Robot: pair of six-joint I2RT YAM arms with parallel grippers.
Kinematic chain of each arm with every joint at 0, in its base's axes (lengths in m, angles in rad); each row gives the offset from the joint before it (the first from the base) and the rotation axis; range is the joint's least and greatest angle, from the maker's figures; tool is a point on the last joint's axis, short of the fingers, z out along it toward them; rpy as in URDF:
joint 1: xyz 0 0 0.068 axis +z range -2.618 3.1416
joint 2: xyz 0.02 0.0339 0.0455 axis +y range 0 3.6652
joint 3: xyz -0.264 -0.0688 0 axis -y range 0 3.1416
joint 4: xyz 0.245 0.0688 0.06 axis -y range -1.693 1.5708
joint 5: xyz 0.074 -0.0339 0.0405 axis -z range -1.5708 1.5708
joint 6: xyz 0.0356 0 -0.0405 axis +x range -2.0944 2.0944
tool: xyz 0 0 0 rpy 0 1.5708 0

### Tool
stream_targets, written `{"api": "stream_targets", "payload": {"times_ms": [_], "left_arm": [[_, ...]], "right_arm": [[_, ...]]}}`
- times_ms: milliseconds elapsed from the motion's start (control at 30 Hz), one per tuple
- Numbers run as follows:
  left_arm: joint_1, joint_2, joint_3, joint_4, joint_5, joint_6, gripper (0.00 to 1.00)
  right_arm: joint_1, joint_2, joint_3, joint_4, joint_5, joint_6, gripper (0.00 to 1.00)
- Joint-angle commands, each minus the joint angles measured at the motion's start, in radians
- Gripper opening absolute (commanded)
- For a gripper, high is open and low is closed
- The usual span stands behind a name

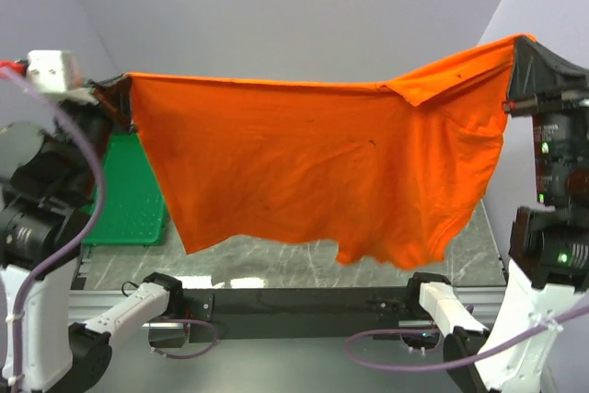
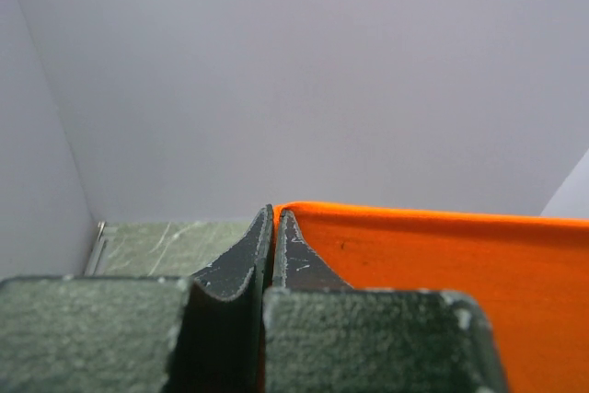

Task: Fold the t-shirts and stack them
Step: Flatten the tshirt out, then fold the tshirt

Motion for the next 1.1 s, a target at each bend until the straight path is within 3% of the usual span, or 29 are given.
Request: {"api": "stream_targets", "payload": {"times_ms": [0,167,333,500,733,933,1067], "left_arm": [[0.004,0.099,-0.048,-0.042,-0.078,0.02,0.01],[0.005,0.225,-0.264,0.071,-0.077,-0.003,0.01],[0.04,0.454,-0.372,0.215,-0.123,-0.013,0.01],[0.092,0.704,-0.346,0.326,-0.112,0.014,0.01],[0.135,1.027,-0.167,0.358,-0.092,0.077,0.01],[0.154,1.144,-0.093,0.378,-0.063,0.08,0.01],[0.168,1.15,-0.086,0.369,-0.052,0.054,0.01]], "right_arm": [[-0.009,0.117,0.04,-0.069,-0.067,-0.056,0.0],[-0.007,0.255,-0.085,-0.049,-0.124,-0.033,0.0],[0.017,0.475,-0.19,0.033,-0.137,-0.067,0.0],[0.063,0.735,-0.167,0.058,-0.111,-0.087,0.0],[0.083,1.1,-0.06,0.116,-0.144,-0.035,0.0],[0.083,1.226,0.048,0.09,-0.147,-0.018,0.0],[0.083,1.223,0.095,0.066,-0.137,0.01,0.0]]}}
